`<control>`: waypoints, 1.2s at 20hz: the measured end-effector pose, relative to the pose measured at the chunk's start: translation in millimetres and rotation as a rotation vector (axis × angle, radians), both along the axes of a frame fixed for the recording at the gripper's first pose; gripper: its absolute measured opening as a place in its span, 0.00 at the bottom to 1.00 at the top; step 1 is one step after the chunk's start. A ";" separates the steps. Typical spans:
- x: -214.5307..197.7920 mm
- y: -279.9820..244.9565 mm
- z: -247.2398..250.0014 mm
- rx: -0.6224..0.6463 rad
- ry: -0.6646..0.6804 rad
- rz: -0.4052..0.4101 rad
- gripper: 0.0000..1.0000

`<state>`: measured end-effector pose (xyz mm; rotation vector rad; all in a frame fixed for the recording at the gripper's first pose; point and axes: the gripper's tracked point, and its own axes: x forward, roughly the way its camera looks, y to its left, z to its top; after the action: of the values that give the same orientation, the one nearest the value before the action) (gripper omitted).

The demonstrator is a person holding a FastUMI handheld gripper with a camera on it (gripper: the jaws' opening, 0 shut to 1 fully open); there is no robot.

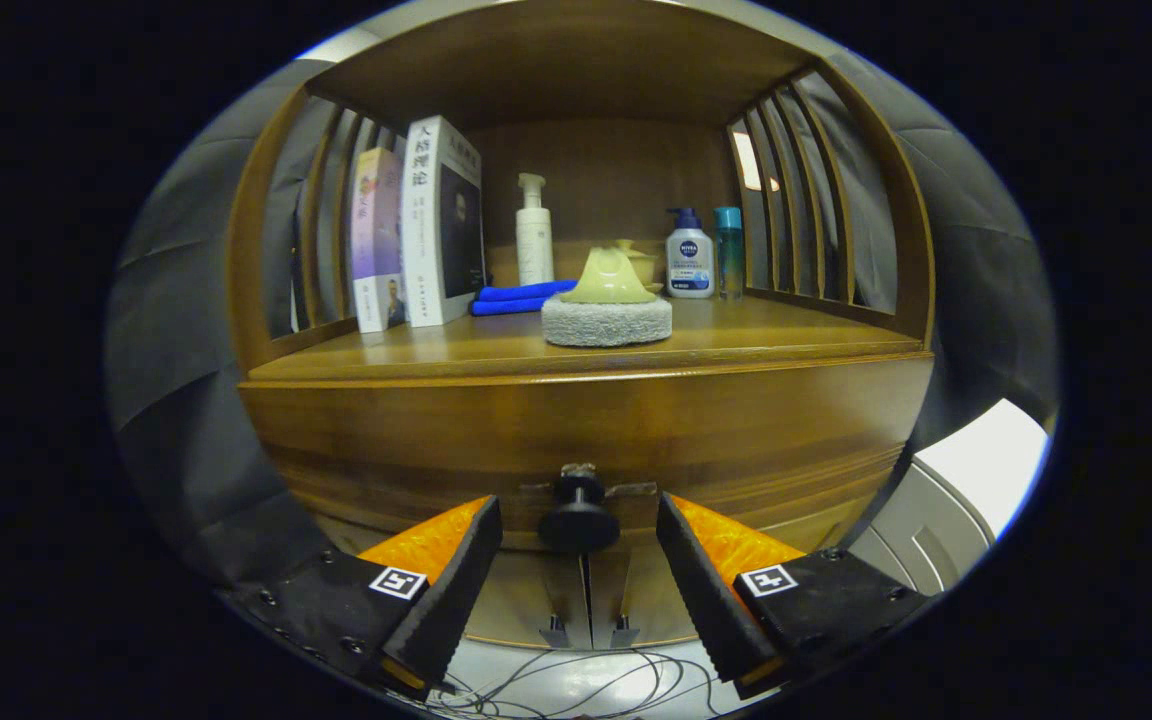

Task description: Pull open the drawer, take out the items inside it, and place them on the countertop above the cabinet.

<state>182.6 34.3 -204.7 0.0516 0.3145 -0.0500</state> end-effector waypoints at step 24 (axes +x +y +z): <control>-216.7 -42.7 164.5 0.052 -0.300 0.112 0.98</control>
<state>-34.1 -8.5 -40.2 0.0915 0.0186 0.0768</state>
